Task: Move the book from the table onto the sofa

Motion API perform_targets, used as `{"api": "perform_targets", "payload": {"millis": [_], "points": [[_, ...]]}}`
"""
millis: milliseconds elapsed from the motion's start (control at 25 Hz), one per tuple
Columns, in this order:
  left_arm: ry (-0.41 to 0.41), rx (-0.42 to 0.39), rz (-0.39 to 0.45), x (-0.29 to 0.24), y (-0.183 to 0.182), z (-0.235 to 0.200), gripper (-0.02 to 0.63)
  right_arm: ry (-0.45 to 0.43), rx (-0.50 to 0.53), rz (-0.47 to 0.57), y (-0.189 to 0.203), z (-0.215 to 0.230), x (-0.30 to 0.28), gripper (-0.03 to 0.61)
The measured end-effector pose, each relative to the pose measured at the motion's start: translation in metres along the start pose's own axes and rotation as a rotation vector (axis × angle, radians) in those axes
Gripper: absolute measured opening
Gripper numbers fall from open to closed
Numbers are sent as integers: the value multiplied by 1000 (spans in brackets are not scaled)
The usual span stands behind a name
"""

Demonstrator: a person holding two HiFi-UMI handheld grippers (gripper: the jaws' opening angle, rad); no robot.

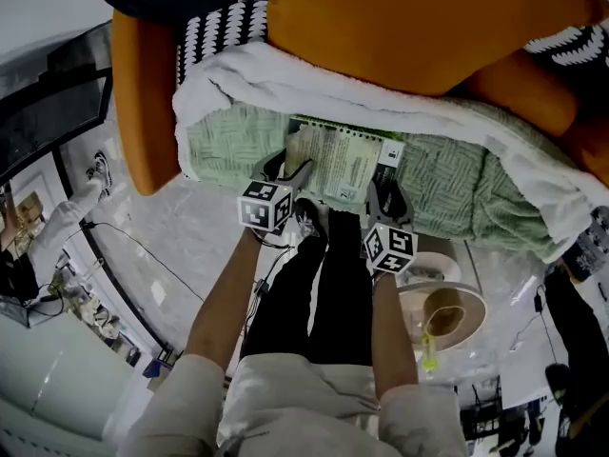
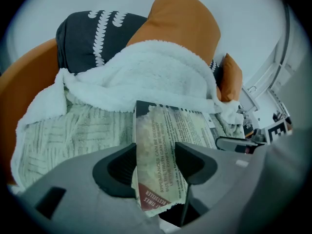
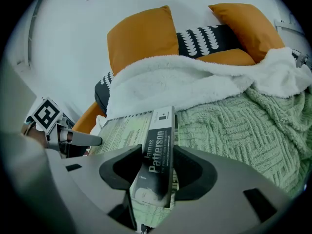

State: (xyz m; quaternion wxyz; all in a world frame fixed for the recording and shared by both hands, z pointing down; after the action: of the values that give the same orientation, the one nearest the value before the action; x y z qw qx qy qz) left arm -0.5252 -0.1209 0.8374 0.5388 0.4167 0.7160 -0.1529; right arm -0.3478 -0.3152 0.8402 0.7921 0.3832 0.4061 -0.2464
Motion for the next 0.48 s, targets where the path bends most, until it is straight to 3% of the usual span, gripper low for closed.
{"api": "perform_targets", "payload": {"millis": [480], "points": [[-5,23,-11,-4,0,-4,258,-18,-10,-39,-4,-1,-5,196]]}}
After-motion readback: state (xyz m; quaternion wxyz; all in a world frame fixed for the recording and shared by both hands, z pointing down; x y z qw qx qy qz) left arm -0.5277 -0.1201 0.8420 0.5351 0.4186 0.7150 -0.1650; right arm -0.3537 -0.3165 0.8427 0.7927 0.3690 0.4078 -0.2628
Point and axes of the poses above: the fingertips, and each gripper's own axes: x backward along the fingers, z to its right, y out of its underside, the point moved 8 cm from there along x, backward along the fingers, and after that the axes turned 9 degrees about -z, right-handed, at the moved point
